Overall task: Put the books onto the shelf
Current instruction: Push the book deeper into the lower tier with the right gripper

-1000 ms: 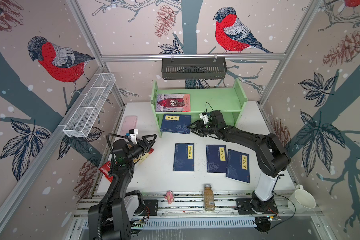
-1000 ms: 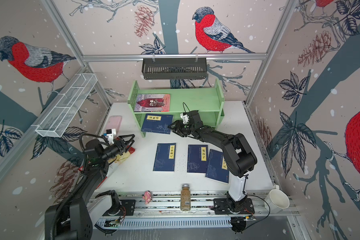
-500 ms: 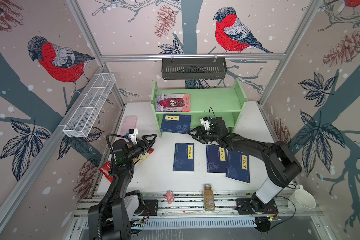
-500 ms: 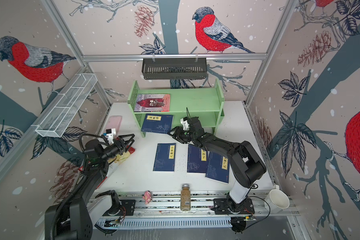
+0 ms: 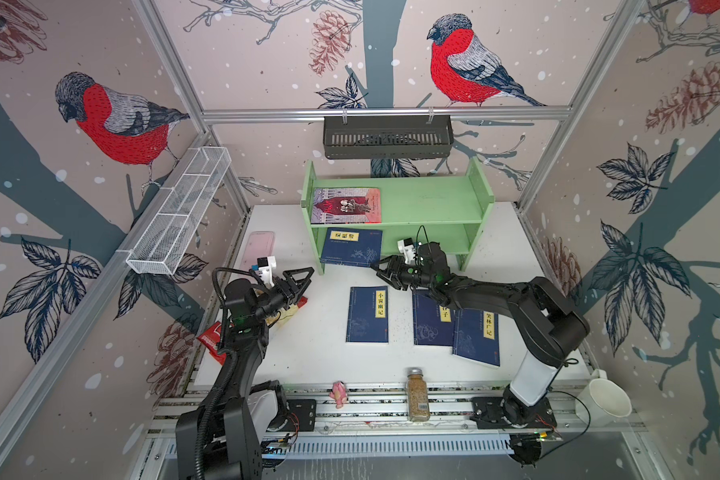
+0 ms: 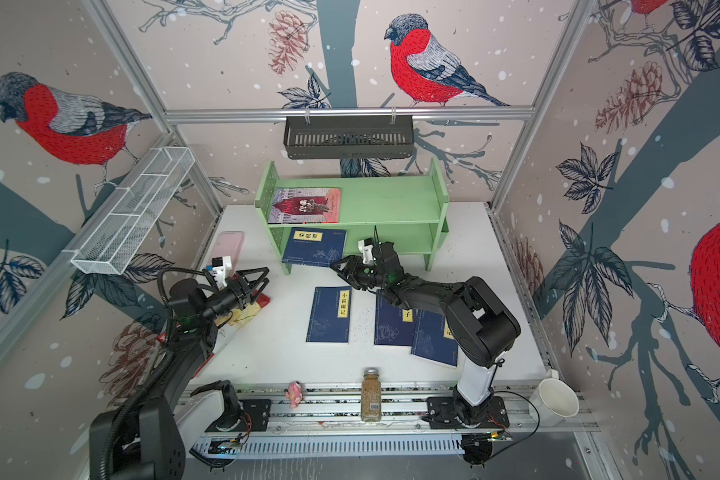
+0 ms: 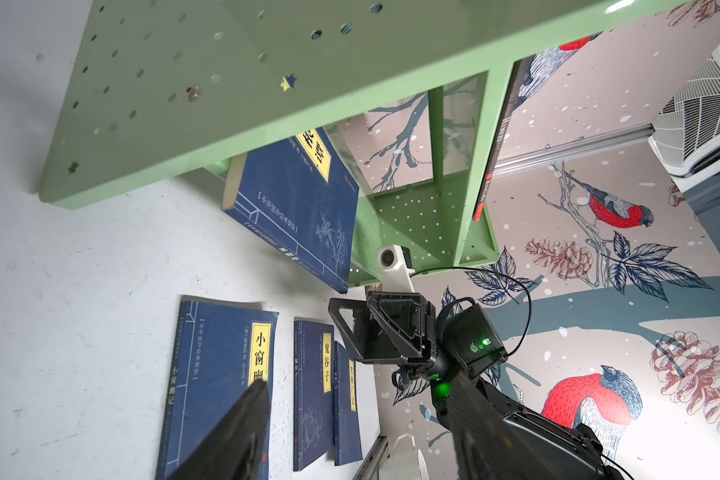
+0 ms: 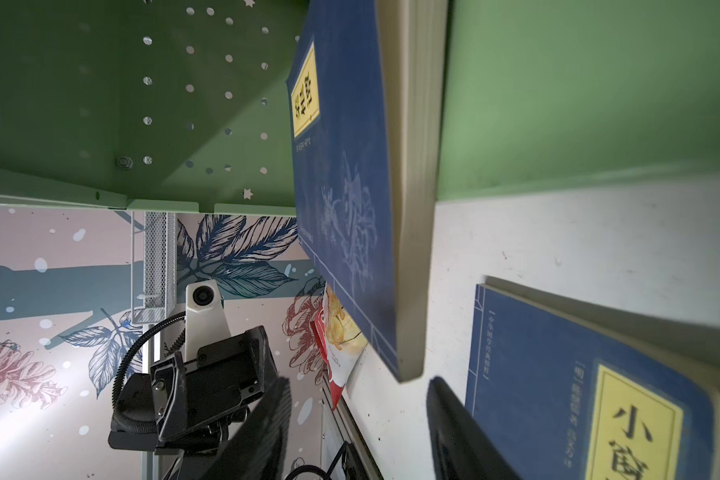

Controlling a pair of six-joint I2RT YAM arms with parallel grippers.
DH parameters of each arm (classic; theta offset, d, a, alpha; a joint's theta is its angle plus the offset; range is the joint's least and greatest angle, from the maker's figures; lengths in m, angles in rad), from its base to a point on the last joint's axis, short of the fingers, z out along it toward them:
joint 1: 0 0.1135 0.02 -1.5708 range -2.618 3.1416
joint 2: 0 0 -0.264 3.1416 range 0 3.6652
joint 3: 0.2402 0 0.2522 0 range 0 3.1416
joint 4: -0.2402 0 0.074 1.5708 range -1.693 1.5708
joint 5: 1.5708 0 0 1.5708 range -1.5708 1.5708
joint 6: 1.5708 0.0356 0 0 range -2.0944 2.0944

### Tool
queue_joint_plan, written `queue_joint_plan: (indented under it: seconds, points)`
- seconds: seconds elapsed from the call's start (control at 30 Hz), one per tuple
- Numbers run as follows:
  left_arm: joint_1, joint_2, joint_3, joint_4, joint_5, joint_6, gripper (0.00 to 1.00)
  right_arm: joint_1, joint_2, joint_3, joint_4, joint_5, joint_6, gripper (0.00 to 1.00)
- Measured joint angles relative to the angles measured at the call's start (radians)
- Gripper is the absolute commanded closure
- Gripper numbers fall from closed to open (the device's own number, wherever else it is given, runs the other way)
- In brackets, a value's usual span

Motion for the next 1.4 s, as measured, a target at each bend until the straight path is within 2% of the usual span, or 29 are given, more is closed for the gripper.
queue_joint_plan:
  seconds: [0.1,0.23,0.33,0.57,1.4]
  points:
    - [0.0,0.001,0.0,0.002,0.001,-0.002,0.31,-0.001,0.023,0.003,0.023,0.002,0.016,0.51]
    - [0.001,0.004,0.0,0.003,0.001,-0.005,0.31,-0.006,0.055,0.005,0.063,-0.002,0.042,0.63]
    - [0.002,0.004,0.0,0.003,0.001,-0.006,0.31,-0.012,0.08,0.008,0.104,-0.005,0.065,0.77]
    - [0.005,0.004,0.0,0.003,0.001,-0.006,0.31,-0.019,0.11,0.03,0.172,-0.034,0.09,0.91]
    - [0.008,0.009,0.0,0.018,0.002,-0.014,0.31,-0.054,0.173,0.119,0.171,-0.089,0.117,0.92]
